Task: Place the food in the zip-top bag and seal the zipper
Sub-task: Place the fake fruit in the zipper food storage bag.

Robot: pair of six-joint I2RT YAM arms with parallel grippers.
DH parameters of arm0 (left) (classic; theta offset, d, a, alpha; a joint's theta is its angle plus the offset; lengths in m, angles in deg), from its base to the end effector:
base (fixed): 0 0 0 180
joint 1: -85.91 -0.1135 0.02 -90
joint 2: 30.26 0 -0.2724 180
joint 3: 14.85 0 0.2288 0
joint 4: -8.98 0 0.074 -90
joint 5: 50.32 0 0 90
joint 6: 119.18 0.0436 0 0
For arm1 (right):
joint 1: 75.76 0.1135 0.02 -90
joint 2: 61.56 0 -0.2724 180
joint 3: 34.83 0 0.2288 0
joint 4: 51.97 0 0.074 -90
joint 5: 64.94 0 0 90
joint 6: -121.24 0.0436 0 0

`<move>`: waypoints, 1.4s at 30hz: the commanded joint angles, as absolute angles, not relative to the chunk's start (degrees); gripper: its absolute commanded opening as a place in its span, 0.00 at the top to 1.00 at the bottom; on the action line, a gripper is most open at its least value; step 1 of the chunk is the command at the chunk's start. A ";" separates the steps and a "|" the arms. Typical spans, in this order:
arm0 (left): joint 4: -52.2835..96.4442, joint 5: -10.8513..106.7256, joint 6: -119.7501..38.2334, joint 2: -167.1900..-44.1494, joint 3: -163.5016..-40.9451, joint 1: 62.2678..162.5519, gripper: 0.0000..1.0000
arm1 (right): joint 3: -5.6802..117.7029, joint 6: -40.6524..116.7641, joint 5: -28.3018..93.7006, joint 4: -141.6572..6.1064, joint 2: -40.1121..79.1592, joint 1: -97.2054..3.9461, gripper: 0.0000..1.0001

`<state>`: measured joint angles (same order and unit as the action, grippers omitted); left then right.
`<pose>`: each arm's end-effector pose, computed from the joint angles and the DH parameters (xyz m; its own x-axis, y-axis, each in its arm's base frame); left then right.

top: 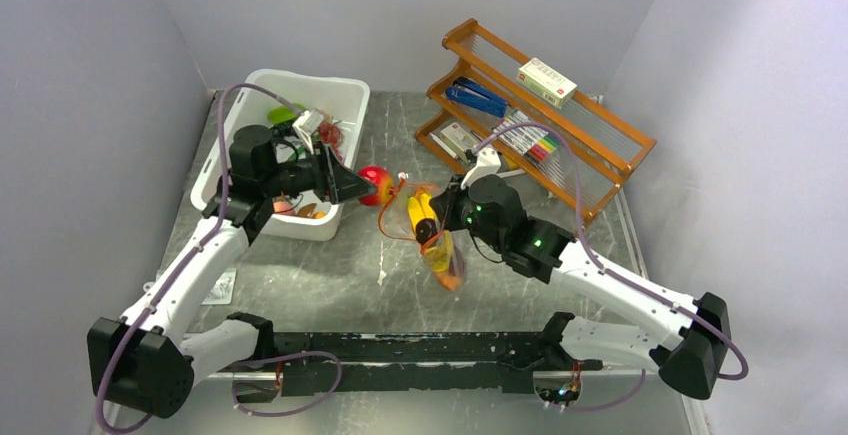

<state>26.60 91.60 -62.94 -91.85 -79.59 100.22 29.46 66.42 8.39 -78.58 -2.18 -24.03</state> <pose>0.2013 -0.0868 0.3405 -0.6964 -0.1761 -0.6957 0.6062 0.3746 -0.7016 0.1441 0.1624 0.3247 -0.5254 0.2251 -0.8205 -0.3479 0.8232 0.4486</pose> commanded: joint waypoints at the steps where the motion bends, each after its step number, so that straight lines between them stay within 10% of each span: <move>1: 22.73 90.32 -64.10 -93.64 -80.69 104.26 0.43 | 30.46 67.16 8.65 -75.50 -2.46 -24.08 1.00; 42: 39.48 71.00 -50.80 -100.77 -89.12 122.48 0.41 | 21.81 53.23 20.38 -61.75 -10.72 -24.04 1.00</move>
<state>36.94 72.73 -52.38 -99.69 -87.77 120.61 20.28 51.14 19.47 -67.93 -9.00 -24.34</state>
